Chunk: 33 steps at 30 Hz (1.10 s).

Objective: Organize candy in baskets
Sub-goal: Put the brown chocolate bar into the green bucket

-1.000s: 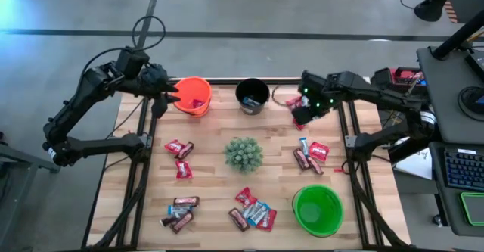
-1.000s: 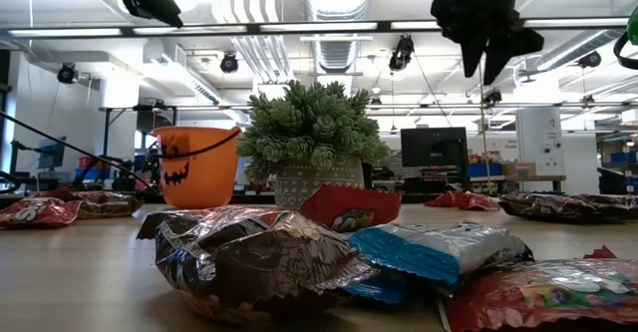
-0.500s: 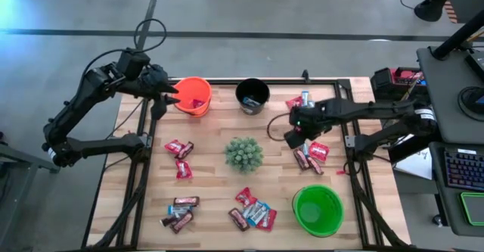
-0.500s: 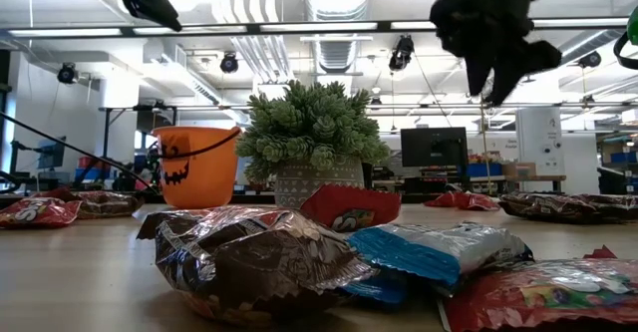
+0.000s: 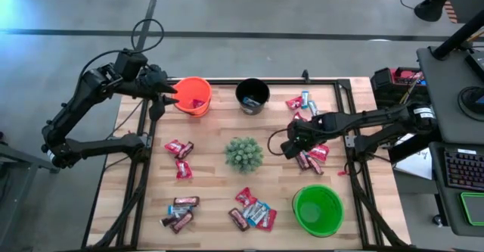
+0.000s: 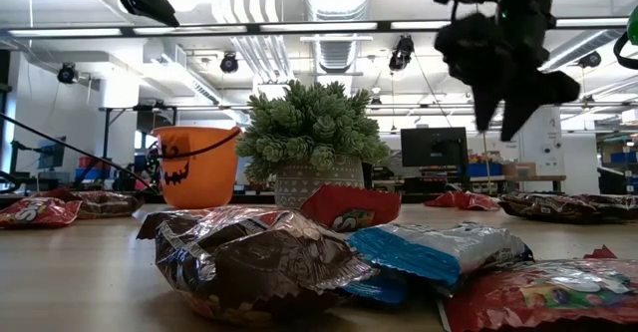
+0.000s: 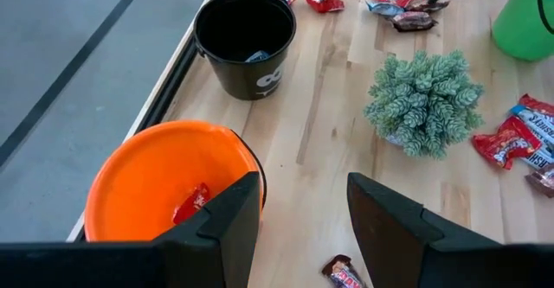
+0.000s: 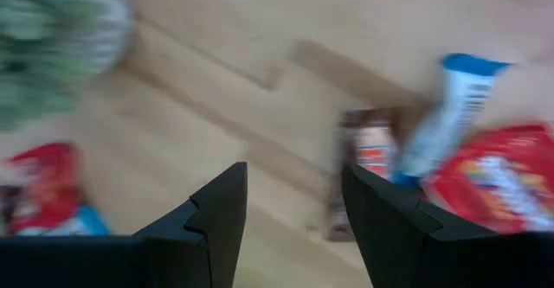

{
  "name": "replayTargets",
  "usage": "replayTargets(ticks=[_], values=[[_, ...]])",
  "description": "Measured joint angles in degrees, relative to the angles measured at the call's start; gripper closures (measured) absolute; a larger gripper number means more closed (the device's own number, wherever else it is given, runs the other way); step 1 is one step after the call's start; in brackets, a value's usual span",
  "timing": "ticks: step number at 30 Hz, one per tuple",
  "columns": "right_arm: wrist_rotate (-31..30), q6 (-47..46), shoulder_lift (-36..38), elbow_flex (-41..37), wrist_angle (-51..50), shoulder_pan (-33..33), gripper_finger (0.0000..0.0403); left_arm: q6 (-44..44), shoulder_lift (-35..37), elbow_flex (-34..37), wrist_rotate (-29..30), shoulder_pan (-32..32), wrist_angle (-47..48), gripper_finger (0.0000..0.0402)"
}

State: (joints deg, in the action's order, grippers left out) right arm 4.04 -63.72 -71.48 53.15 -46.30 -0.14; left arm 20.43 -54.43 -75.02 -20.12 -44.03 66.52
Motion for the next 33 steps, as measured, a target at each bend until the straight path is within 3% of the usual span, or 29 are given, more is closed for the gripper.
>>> replayTargets(ticks=[7, 12, 22, 28, 33], values=[[0.4, -1.1, -0.6, 4.2, 12.8, 4.1, 0.0223, 0.0, 0.0, 0.0, 0.0, 0.0, 0.0, 0.0244], [0.3, 1.7, -4.7, 8.9, 13.8, 6.1, 0.0223, 0.0, 0.3, 0.0, -0.4, 0.0, 0.3, 0.0244], [-1.8, 9.4, -14.0, 19.7, 4.2, 6.5, 0.0223, -5.8, 2.1, -0.2, -5.6, 0.1, 5.7, 0.0244], [-6.9, 12.3, -14.3, 24.5, -4.6, 6.5, 0.0223, -10.8, 3.4, -0.2, -13.2, 0.1, 7.9, 0.0223], [-7.2, 13.6, -11.7, 25.4, -5.2, 6.5, 0.0223, -12.0, 5.7, -0.3, -14.5, 0.4, 10.8, 0.0196]])
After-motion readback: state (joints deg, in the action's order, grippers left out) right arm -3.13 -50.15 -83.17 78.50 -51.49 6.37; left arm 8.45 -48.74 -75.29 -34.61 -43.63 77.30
